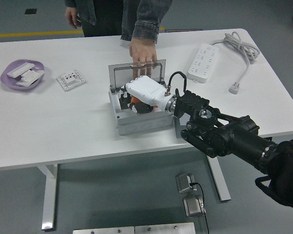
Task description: Pick up the cylinder from the cube,place it in the box,flap close box
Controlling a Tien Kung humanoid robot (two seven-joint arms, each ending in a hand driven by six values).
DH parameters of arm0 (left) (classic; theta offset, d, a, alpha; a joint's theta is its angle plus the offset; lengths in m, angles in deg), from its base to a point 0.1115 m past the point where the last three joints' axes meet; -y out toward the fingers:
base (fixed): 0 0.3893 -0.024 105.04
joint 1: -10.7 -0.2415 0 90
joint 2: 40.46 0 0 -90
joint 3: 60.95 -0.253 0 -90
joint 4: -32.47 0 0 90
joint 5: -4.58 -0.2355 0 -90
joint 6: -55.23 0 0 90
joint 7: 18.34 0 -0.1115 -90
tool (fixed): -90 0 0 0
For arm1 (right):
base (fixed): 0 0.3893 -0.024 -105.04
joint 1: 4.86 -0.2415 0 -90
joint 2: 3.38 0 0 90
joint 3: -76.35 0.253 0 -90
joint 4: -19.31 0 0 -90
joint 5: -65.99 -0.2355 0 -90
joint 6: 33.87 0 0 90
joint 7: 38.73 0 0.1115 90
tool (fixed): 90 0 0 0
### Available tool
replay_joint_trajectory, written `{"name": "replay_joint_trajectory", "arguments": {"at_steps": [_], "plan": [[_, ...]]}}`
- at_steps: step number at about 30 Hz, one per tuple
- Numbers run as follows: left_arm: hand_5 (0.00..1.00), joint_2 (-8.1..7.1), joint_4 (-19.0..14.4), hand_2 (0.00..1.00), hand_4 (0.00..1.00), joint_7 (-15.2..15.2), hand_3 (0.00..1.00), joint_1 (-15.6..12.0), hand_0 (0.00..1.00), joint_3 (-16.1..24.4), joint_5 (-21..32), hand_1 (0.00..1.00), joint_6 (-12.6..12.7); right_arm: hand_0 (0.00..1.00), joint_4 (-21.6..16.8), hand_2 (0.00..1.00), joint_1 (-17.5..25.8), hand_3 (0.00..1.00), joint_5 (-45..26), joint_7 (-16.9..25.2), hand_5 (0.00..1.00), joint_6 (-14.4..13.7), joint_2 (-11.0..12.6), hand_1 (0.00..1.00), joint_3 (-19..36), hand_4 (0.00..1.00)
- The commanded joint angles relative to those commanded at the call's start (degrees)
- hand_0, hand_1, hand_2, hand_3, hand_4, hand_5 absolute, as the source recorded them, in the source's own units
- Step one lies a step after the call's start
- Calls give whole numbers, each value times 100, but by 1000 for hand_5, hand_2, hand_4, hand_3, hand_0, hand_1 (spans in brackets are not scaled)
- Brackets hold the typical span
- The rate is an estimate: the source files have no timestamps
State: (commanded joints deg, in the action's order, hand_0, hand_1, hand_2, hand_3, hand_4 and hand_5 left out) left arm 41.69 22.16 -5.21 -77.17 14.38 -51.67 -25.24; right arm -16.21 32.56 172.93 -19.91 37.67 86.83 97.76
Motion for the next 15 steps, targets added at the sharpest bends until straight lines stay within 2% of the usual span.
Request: {"name": "replay_joint_trajectory", "arguments": {"at_steps": [15], "plan": [[155, 6, 0, 541, 607, 12, 622, 0, 638, -10, -13, 549, -5, 370, 66, 584, -38, 621, -158, 19, 2, 54, 34, 461, 148, 2]]}}
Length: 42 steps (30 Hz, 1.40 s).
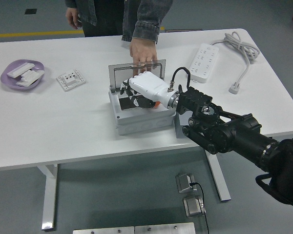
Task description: Pick up the cylinder from the cube,place it in the box,flap close box
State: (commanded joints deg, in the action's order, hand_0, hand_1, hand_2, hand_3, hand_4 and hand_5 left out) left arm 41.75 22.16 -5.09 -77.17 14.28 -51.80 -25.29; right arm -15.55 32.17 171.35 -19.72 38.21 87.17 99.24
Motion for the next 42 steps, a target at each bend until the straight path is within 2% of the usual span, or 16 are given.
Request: {"name": "replay_joint_trajectory", "arguments": {"at_steps": [1, 2, 7, 8, 13, 14, 18, 21, 31, 32, 37, 38, 42], "plan": [[155, 4, 0, 541, 607, -1, 622, -3, 638, -3, 6, 549, -2, 370, -16, 584, 7, 621, -8, -4, 2, 4, 9, 461, 11, 2], [156, 10, 0, 542, 606, -2, 622, -8, 637, -4, 11, 549, -2, 368, -41, 599, 16, 643, -18, -11, 81, 10, 22, 472, 30, 2], [156, 45, 0, 542, 606, 3, 622, -46, 637, -11, 34, 549, -8, 368, -275, 599, 70, 643, -45, -49, 81, 29, 113, 472, 257, 2], [157, 56, 0, 542, 605, 8, 623, -57, 637, -13, 38, 549, -11, 365, -391, 608, 84, 660, -35, -69, 173, 34, 152, 471, 347, 115], [157, 81, 0, 542, 605, 2, 623, -84, 637, 4, 51, 549, -13, 365, -877, 608, 128, 660, -8, -188, 173, 105, 325, 471, 563, 115], [158, 84, 0, 541, 604, -2, 623, -88, 637, 10, 54, 549, -13, 354, -995, 608, 138, 665, -18, -220, 194, 128, 371, 470, 596, 156], [158, 95, 0, 541, 604, -16, 623, -98, 637, 25, 62, 549, -14, 354, -1378, 608, 148, 665, -116, -313, 194, 205, 481, 470, 697, 156], [157, 102, 0, 541, 605, -28, 622, -102, 637, 29, 72, 548, -17, 353, -1431, 610, 126, 666, -200, -355, 187, 256, 486, 472, 766, 168], [159, 86, 0, 541, 605, -36, 622, -113, 637, 59, 94, 546, -19, 348, -1149, 614, -35, 672, -223, -552, 198, 619, 379, 473, 1159, 196], [160, 84, 0, 541, 603, -32, 621, -115, 637, 64, 90, 546, -19, 339, -1126, 626, -55, 682, -227, -560, 291, 643, 370, 485, 1210, 445], [160, 83, 0, 541, 603, -28, 621, -122, 637, 78, 80, 546, -17, 339, -1063, 626, -121, 682, -246, -574, 291, 670, 352, 485, 1372, 445], [161, 83, 0, 539, 602, -27, 621, -122, 637, 81, 76, 546, -17, 586, -1040, 696, -134, 775, -257, -574, 585, 671, 350, 607, 1397, 848], [161, 78, 0, 539, 602, -24, 621, -119, 637, 86, 67, 546, -17, 586, -869, 696, -181, 775, -315, -561, 585, 684, 320, 607, 1475, 848]]}}
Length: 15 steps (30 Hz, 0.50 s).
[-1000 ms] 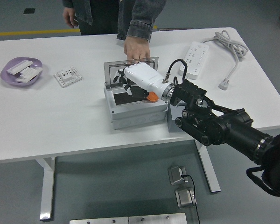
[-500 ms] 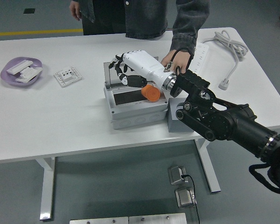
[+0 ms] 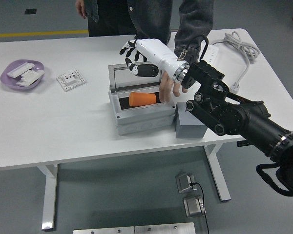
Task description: Pick up the cylinder from the cube,place it in the box,flap close box
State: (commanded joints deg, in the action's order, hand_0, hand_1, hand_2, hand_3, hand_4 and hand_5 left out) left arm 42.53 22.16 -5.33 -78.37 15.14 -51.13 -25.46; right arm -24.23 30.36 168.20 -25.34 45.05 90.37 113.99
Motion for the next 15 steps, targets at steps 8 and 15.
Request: {"name": "replay_joint_trajectory", "arguments": {"at_steps": [8, 15], "plan": [[157, -21, 0, 539, 600, 10, 620, 25, 637, 1, -31, 545, 2, 666, 524, 717, -89, 787, -62, -1, 718, 109, -74, 648, 182, 939], [154, -46, 0, 537, 597, 22, 619, 54, 637, -35, -33, 543, -4, 742, 920, 730, -130, 792, -151, 33, 723, 151, -114, 693, 265, 939]]}}
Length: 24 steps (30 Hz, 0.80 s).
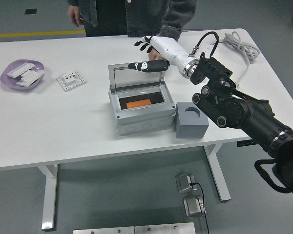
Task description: Pick up the cylinder from the cube,place it in the box,flap close box
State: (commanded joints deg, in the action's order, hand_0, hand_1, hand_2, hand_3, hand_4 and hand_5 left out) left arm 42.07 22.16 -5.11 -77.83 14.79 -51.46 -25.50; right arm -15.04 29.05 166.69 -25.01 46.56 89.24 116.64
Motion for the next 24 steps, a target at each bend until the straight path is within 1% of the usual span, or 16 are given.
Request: {"name": "replay_joint_trajectory", "arguments": {"at_steps": [4, 5, 7, 12, 15, 24], "plan": [[154, -18, 0, 537, 597, -3, 619, 47, 637, -39, 2, 543, -9, 742, 212, 730, 0, 792, -29, 31, 723, 8, -23, 693, 0, 939], [151, -22, 0, 537, 595, -6, 619, 59, 637, -46, 2, 543, -10, 780, 267, 737, -1, 794, -37, 40, 723, 9, -28, 713, 3, 937], [151, -30, 0, 537, 595, -13, 619, 75, 637, -67, 11, 543, -14, 780, 380, 737, -7, 794, -70, 58, 723, 9, -29, 713, -13, 937], [149, -29, 0, 536, 593, -8, 618, 71, 637, -97, 36, 542, -24, 784, 443, 737, 13, 795, -148, 74, 725, 3, 19, 712, -147, 937], [149, -19, 0, 536, 593, 6, 618, 58, 637, -100, 42, 542, -30, 784, 353, 737, 34, 795, -186, 62, 725, -3, 74, 712, -258, 937], [146, -8, 0, 534, 590, -20, 617, 49, 637, -83, 69, 542, -32, 789, -260, 737, 94, 792, -325, -25, 727, -31, 386, 713, -782, 936]]}}
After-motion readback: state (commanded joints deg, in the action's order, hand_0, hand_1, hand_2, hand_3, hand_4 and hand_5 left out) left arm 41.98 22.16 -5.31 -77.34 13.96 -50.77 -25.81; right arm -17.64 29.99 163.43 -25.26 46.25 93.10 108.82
